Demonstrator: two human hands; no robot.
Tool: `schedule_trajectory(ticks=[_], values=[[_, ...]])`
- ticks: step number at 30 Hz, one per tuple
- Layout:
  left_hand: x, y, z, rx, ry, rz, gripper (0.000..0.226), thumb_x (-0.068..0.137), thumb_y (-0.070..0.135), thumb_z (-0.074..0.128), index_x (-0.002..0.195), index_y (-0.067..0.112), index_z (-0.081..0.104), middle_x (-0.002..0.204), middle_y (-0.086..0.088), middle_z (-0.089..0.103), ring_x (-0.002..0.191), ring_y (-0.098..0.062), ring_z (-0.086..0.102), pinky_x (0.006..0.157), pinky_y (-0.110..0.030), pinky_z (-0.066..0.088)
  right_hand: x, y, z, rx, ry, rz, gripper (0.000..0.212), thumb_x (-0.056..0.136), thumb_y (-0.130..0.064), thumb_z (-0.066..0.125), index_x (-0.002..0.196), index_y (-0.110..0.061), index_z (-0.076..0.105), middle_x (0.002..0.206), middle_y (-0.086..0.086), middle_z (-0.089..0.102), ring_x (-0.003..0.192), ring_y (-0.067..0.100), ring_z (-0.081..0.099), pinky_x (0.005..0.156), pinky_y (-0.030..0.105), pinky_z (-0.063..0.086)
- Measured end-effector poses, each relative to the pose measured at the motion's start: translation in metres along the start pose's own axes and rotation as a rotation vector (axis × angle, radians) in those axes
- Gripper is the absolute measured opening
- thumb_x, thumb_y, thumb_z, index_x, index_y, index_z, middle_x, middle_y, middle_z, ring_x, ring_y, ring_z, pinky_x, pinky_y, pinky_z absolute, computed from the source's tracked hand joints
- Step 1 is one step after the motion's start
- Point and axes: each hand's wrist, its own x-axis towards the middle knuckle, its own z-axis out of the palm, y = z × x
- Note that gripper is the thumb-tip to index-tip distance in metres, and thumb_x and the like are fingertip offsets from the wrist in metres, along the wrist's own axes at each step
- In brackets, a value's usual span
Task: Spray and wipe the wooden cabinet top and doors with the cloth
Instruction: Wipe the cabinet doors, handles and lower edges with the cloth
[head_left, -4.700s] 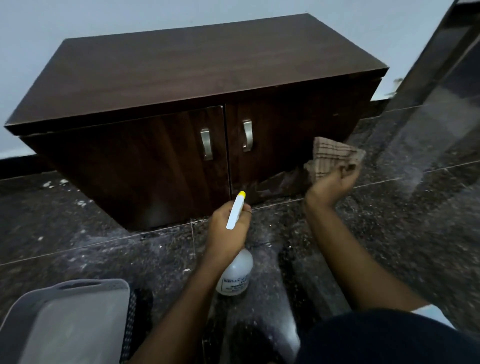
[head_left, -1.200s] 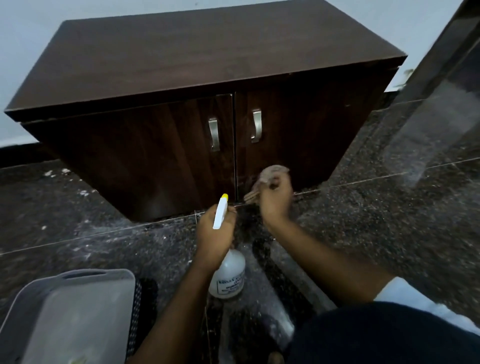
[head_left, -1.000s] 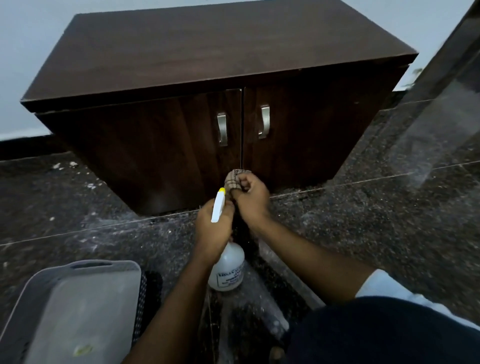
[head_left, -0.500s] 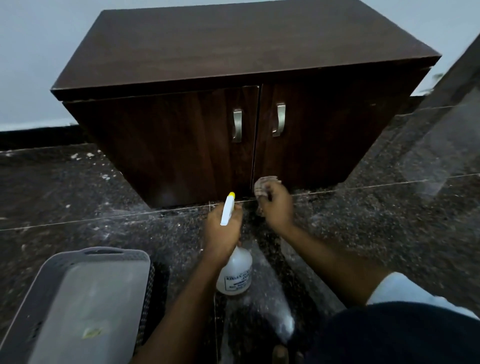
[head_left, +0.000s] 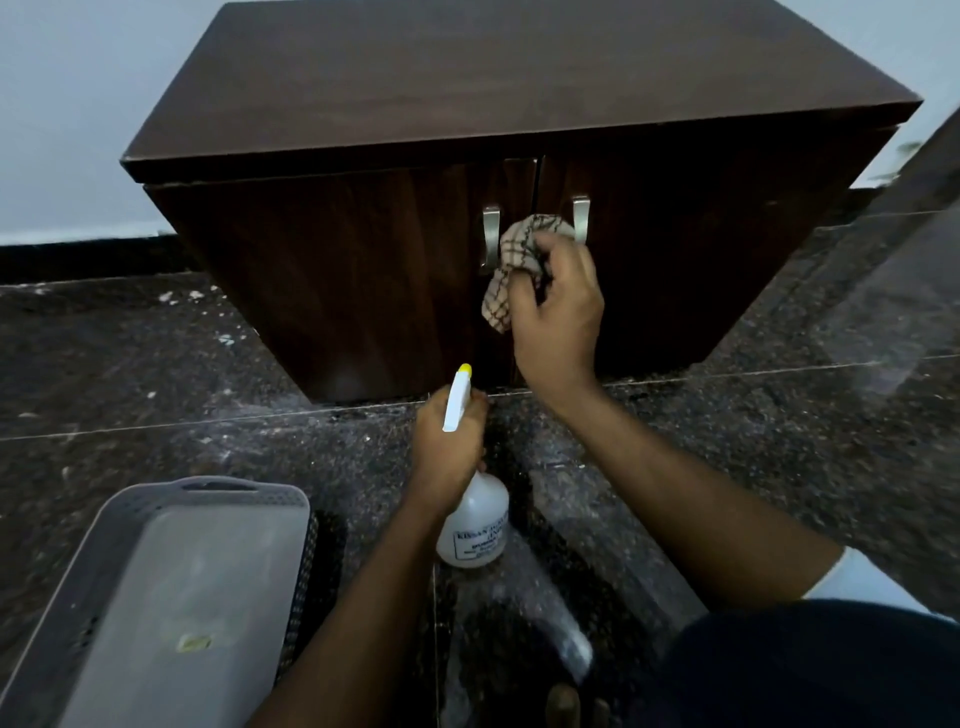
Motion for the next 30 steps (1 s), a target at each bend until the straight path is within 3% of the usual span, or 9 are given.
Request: schedule_trajectory(ticks=[3, 8, 11, 14, 19, 22, 26, 28, 30], values=[[-0.005, 0.004, 0.003, 0.013, 0.009, -0.012, 0.028, 0.106, 0.018, 0.062, 0.084, 0.001, 0.057, 0.058, -0.005, 0.046, 0.053, -0.024, 0.047, 0.053, -0.037, 0.042, -0.018, 0.023, 0.001, -0.114, -0.099, -0.059, 0.032, 0.093, -0.001, 0.06, 0.124, 0.002, 0.061, 0.119, 0.015, 0.058, 0.106, 0.012, 0.052, 0.086, 0.008, 0.039], [-0.011, 0.004, 0.005, 0.007, -0.01, 0.002, 0.023, 0.099, 0.022, 0.065, 0.082, 0.007, 0.062, 0.06, -0.001, 0.049, 0.058, -0.024, 0.048, 0.057, -0.042, 0.042, -0.068, 0.086, 0.016, -0.284, -0.518, 0.195, 0.025, 0.081, 0.01, 0.057, 0.099, -0.004, 0.065, 0.103, 0.012, 0.062, 0.094, 0.023, 0.059, 0.082, 0.03, 0.048], [-0.014, 0.005, 0.008, -0.023, -0.031, 0.011, 0.018, 0.097, 0.024, 0.065, 0.086, 0.01, 0.066, 0.063, -0.006, 0.051, 0.058, -0.026, 0.049, 0.056, -0.045, 0.043, -0.063, 0.096, 0.015, -0.3, -0.602, 0.285, 0.027, 0.083, 0.009, 0.061, 0.105, -0.003, 0.071, 0.107, 0.015, 0.067, 0.101, 0.029, 0.066, 0.087, 0.027, 0.049], [-0.015, 0.01, 0.009, -0.05, -0.038, 0.038, 0.02, 0.097, 0.023, 0.064, 0.089, 0.005, 0.064, 0.06, -0.005, 0.049, 0.056, -0.025, 0.047, 0.055, -0.044, 0.041, -0.05, 0.07, 0.011, -0.233, -0.466, 0.268, 0.023, 0.088, 0.005, 0.059, 0.105, -0.006, 0.068, 0.104, 0.01, 0.065, 0.094, 0.019, 0.062, 0.082, 0.026, 0.05], [-0.019, 0.037, 0.01, -0.053, -0.008, 0.179, 0.021, 0.102, 0.011, 0.063, 0.086, -0.002, 0.06, 0.058, 0.0, 0.047, 0.055, -0.021, 0.044, 0.053, -0.043, 0.037, -0.008, -0.001, -0.013, -0.089, -0.196, 0.066, 0.02, 0.092, 0.0, 0.058, 0.11, -0.007, 0.064, 0.105, -0.001, 0.058, 0.092, 0.006, 0.054, 0.075, 0.004, 0.04], [-0.02, 0.058, 0.005, -0.04, 0.016, 0.245, 0.015, 0.102, 0.015, 0.064, 0.088, 0.018, 0.069, 0.056, 0.007, 0.052, 0.053, -0.018, 0.048, 0.051, -0.051, 0.046, 0.032, -0.043, -0.033, 0.075, -0.005, -0.026, 0.023, 0.089, 0.001, 0.059, 0.108, -0.01, 0.063, 0.104, 0.002, 0.064, 0.091, 0.009, 0.06, 0.081, 0.015, 0.048], [-0.024, 0.086, -0.004, -0.042, 0.029, 0.28, 0.023, 0.103, 0.017, 0.066, 0.083, 0.028, 0.07, 0.053, 0.009, 0.053, 0.052, -0.018, 0.049, 0.053, -0.047, 0.047, 0.066, -0.07, -0.066, 0.383, 0.311, 0.118, 0.027, 0.086, -0.001, 0.058, 0.101, -0.022, 0.056, 0.098, 0.0, 0.063, 0.09, 0.011, 0.061, 0.086, 0.042, 0.053], [-0.028, 0.096, -0.009, -0.04, 0.037, 0.297, 0.023, 0.104, 0.014, 0.066, 0.085, 0.027, 0.07, 0.052, 0.01, 0.054, 0.052, -0.018, 0.05, 0.054, -0.043, 0.047, 0.074, -0.075, -0.086, 0.363, 0.433, 0.059, 0.025, 0.088, -0.004, 0.056, 0.101, -0.026, 0.053, 0.103, 0.01, 0.06, 0.094, 0.016, 0.057, 0.09, 0.044, 0.051], [-0.032, 0.104, -0.013, -0.037, 0.054, 0.301, 0.021, 0.103, 0.013, 0.066, 0.087, 0.026, 0.071, 0.053, 0.01, 0.055, 0.053, -0.018, 0.052, 0.055, -0.043, 0.048, 0.087, -0.071, -0.1, 0.159, 0.449, -0.065, 0.011, 0.094, -0.009, 0.054, 0.105, -0.013, 0.056, 0.113, 0.023, 0.056, 0.102, 0.025, 0.056, 0.095, 0.04, 0.047]])
